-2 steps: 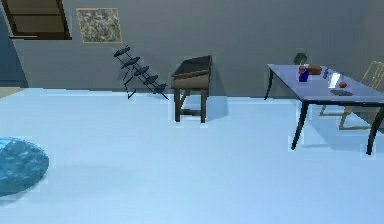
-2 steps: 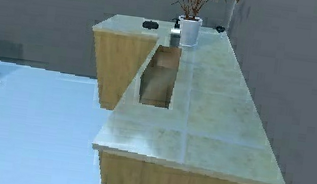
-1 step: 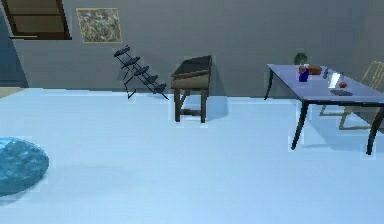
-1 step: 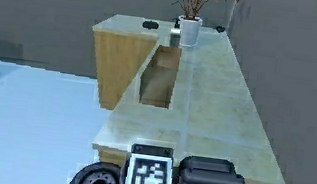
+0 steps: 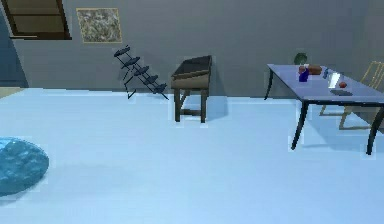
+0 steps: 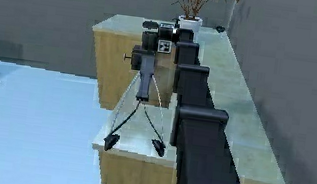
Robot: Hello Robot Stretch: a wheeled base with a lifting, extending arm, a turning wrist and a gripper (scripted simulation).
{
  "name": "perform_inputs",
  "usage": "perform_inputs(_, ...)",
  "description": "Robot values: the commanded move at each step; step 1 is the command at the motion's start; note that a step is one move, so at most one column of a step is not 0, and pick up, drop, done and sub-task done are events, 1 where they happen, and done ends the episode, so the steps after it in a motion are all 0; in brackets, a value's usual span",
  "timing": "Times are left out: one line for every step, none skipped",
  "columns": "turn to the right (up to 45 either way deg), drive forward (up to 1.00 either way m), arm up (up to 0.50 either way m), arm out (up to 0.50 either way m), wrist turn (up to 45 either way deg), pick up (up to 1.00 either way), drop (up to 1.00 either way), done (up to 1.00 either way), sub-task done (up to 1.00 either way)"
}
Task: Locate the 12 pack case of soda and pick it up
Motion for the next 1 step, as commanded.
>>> perform_inputs(0.0, 0.00, 0.00, 0.00, 45.0, 0.00, 0.00, 0.00, 0.00)
